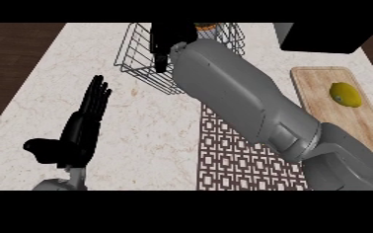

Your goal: Pick the can from the placemat and place it in the basket

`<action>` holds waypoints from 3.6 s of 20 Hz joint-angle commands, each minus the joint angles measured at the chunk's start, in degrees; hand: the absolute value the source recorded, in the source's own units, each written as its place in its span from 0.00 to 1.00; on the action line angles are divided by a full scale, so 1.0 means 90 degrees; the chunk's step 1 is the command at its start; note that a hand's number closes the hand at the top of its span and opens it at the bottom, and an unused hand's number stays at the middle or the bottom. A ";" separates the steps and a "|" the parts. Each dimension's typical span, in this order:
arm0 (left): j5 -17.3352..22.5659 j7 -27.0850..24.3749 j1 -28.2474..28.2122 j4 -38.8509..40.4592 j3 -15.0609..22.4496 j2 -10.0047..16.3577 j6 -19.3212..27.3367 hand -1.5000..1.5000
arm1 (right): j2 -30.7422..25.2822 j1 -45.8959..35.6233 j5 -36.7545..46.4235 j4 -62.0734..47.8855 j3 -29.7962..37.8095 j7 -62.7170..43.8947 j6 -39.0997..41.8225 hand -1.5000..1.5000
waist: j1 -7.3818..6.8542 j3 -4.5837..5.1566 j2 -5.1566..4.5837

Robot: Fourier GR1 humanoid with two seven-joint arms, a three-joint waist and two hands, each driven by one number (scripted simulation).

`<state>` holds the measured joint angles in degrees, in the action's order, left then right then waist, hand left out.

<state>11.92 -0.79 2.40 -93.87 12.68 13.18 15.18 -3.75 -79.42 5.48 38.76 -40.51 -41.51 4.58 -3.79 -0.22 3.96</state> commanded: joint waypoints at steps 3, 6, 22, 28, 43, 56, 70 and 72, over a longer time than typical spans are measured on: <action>-0.0068 -0.0001 -0.0032 -0.0039 -0.0200 0.0085 0.0162 0.50 | 0.0404 0.1056 -0.0005 0.2139 -0.0247 0.1195 -0.2057 1.00 | 0.0383 -0.0026 -0.0230; -0.0042 -0.0028 0.0073 0.0071 -0.0332 -0.0014 0.0296 0.50 | 0.0410 0.1496 -0.0089 0.3270 -0.0161 0.1264 -0.2942 1.00 | 0.0635 -0.0013 -0.0251; -0.0016 -0.0282 -0.0531 -0.0286 -0.0524 0.0122 0.0102 0.50 | -0.1986 0.4167 0.1410 0.9593 0.0127 -0.1867 -0.3299 1.00 | 0.0636 0.0025 -0.0364; -0.0247 0.0051 0.0174 -0.0010 -0.0389 -0.0128 0.0261 0.50 | -0.2710 0.4780 0.1987 0.9597 0.0400 -0.1800 -0.2631 1.00 | 0.0538 0.0026 -0.0421; -0.0415 -0.0058 -0.0119 -0.0098 -0.0690 -0.0264 -0.0239 0.50 | -0.2080 0.5814 0.1264 0.7664 0.2574 0.0919 -0.1756 1.00 | 0.0400 0.0025 -0.0441; -0.0472 0.0078 -0.0135 -0.0195 -0.0871 -0.0410 -0.0436 0.50 | -0.1673 0.5410 0.1846 0.4970 0.3017 0.2985 -0.1133 1.00 | 0.0372 0.0024 -0.0448; -0.0528 0.0003 -0.0114 -0.0147 -0.1068 -0.0482 -0.0727 0.50 | -0.1021 0.5202 0.1902 0.3024 0.3909 0.4397 -0.1421 1.00 | 0.0322 0.0023 -0.0470; -0.0927 -0.0044 -0.0399 -0.0297 -0.0590 -0.0830 -0.0418 0.50 | -0.1127 0.5050 0.1804 0.3158 0.4167 0.3856 -0.1338 1.00 | 0.0333 0.0023 -0.0455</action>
<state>4.86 -0.37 0.94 -95.55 5.43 6.98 11.13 -14.70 -32.57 21.33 74.12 -5.02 -5.98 -6.60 -0.31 0.54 0.95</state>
